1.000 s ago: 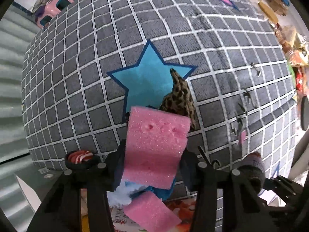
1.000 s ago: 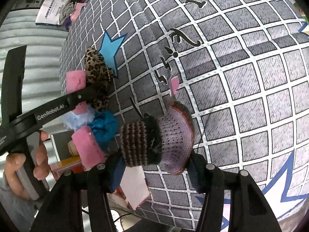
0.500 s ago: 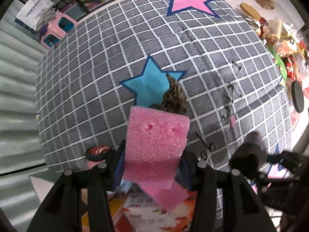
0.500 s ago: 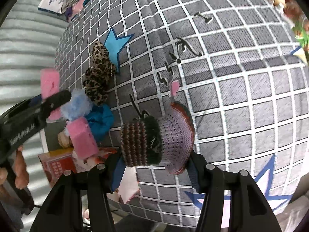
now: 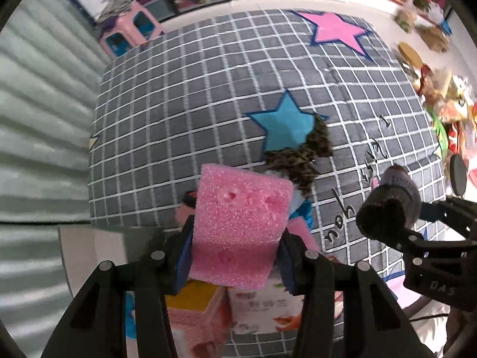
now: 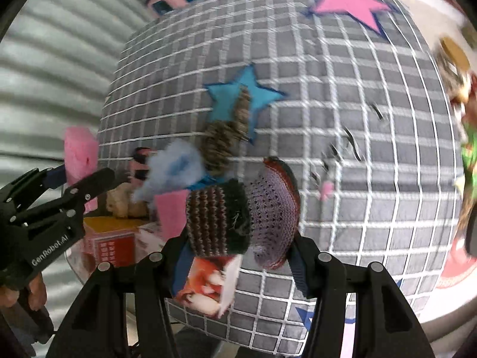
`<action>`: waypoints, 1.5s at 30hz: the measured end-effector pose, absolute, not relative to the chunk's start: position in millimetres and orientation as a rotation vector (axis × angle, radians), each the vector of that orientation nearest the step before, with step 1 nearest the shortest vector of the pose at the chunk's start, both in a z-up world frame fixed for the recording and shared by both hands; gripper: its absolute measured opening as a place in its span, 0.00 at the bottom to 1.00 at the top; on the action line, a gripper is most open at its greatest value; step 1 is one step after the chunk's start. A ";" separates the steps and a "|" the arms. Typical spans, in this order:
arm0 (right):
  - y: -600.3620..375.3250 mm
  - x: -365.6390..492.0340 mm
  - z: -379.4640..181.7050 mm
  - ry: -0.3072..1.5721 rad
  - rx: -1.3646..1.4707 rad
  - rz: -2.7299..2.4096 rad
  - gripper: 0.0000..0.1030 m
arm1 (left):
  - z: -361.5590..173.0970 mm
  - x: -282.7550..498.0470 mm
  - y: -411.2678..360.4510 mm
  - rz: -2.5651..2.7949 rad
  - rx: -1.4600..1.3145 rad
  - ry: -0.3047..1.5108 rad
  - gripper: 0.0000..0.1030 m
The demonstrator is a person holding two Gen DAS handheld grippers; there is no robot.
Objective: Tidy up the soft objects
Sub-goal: 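Carry the pink sponge and knitted hat with both tools over the white box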
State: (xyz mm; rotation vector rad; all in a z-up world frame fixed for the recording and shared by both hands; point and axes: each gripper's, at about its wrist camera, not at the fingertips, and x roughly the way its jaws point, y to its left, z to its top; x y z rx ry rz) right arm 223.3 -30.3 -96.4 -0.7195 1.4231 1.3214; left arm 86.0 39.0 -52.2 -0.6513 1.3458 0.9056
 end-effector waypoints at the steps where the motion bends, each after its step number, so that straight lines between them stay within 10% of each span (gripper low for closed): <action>1: -27.3 217.2 -91.5 1.403 -0.737 1.337 0.55 | -47.8 76.7 39.3 0.915 -0.657 1.335 0.50; 45: -94.4 81.2 -18.6 1.219 -0.805 1.304 0.56 | 7.7 -53.0 -49.7 0.868 -0.599 1.180 0.51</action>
